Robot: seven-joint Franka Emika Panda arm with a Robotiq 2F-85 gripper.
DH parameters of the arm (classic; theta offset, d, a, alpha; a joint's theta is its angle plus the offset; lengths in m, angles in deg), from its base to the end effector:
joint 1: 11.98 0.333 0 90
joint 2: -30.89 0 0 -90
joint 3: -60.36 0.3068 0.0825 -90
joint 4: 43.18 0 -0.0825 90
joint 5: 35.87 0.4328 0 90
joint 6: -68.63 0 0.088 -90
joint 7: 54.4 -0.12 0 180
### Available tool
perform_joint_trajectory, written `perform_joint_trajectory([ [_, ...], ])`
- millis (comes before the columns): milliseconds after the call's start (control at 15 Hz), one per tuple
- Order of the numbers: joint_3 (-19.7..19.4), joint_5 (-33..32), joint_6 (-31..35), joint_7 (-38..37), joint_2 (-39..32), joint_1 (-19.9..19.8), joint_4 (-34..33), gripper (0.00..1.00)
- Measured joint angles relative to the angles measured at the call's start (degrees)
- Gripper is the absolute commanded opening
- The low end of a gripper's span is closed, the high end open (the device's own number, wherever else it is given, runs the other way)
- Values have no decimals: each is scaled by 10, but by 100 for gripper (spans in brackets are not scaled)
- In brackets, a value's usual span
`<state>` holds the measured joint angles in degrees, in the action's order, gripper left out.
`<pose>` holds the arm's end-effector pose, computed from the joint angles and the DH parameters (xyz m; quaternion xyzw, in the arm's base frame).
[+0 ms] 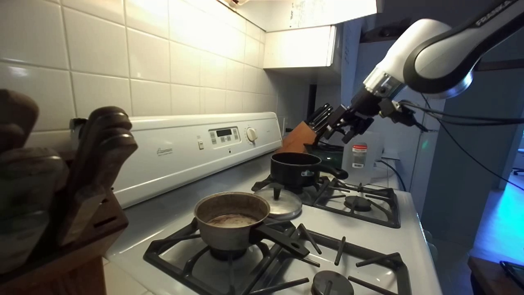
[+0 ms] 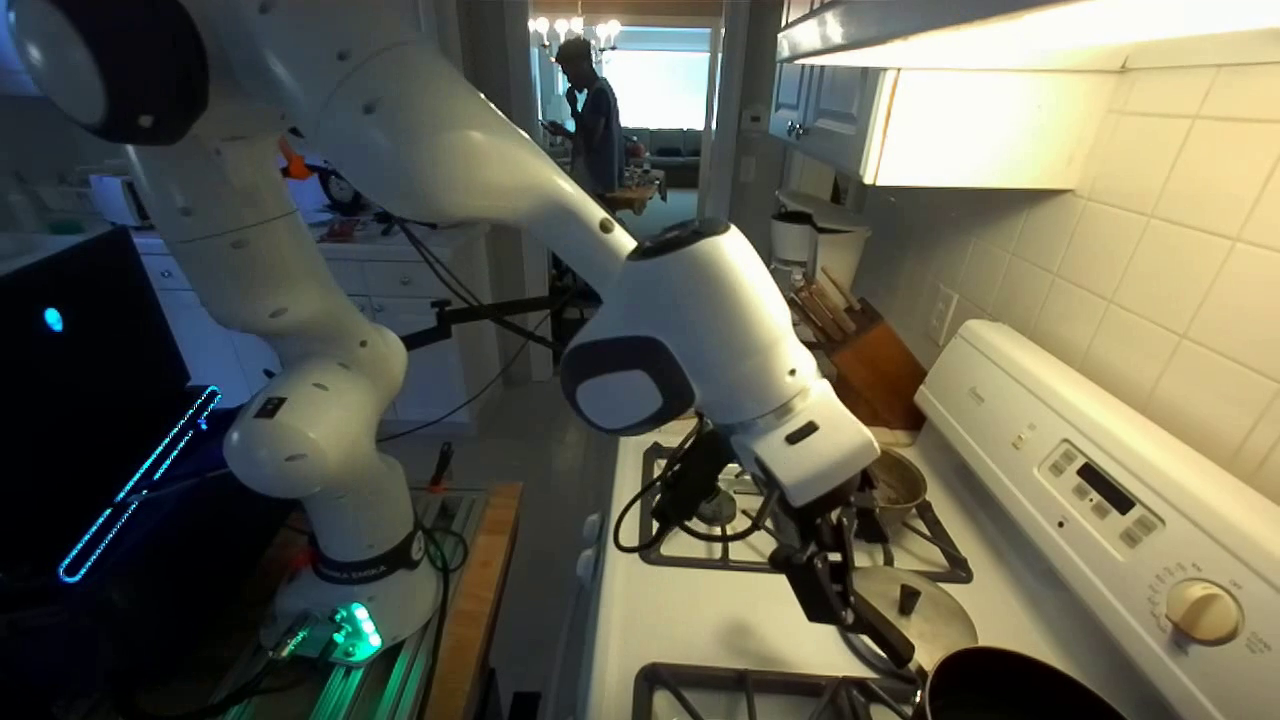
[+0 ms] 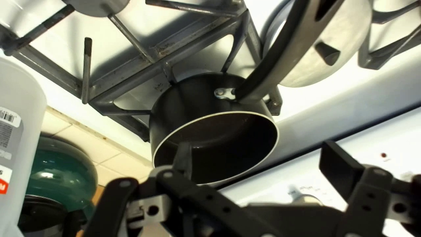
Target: Move the black pot to the top right stove plate
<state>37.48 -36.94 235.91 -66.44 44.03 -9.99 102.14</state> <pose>0.4948 -0.1853 0.3642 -0.9160 0.2711 -0.2952 0.0163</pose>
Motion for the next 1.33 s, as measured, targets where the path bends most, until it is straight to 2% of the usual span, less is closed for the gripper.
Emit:
perform_joint_trajectory([
  [133,-42,23,-59,77,58,23,-1,100],
  [200,-47,28,-102,109,83,14,-4,100],
  [400,-19,25,-228,168,132,-56,-28,100],
  [600,29,2,-300,172,153,-122,-51,100],
  [933,94,-68,-324,169,195,-183,-48,100],
  [1333,95,-70,-324,169,195,-185,-46,100],
])
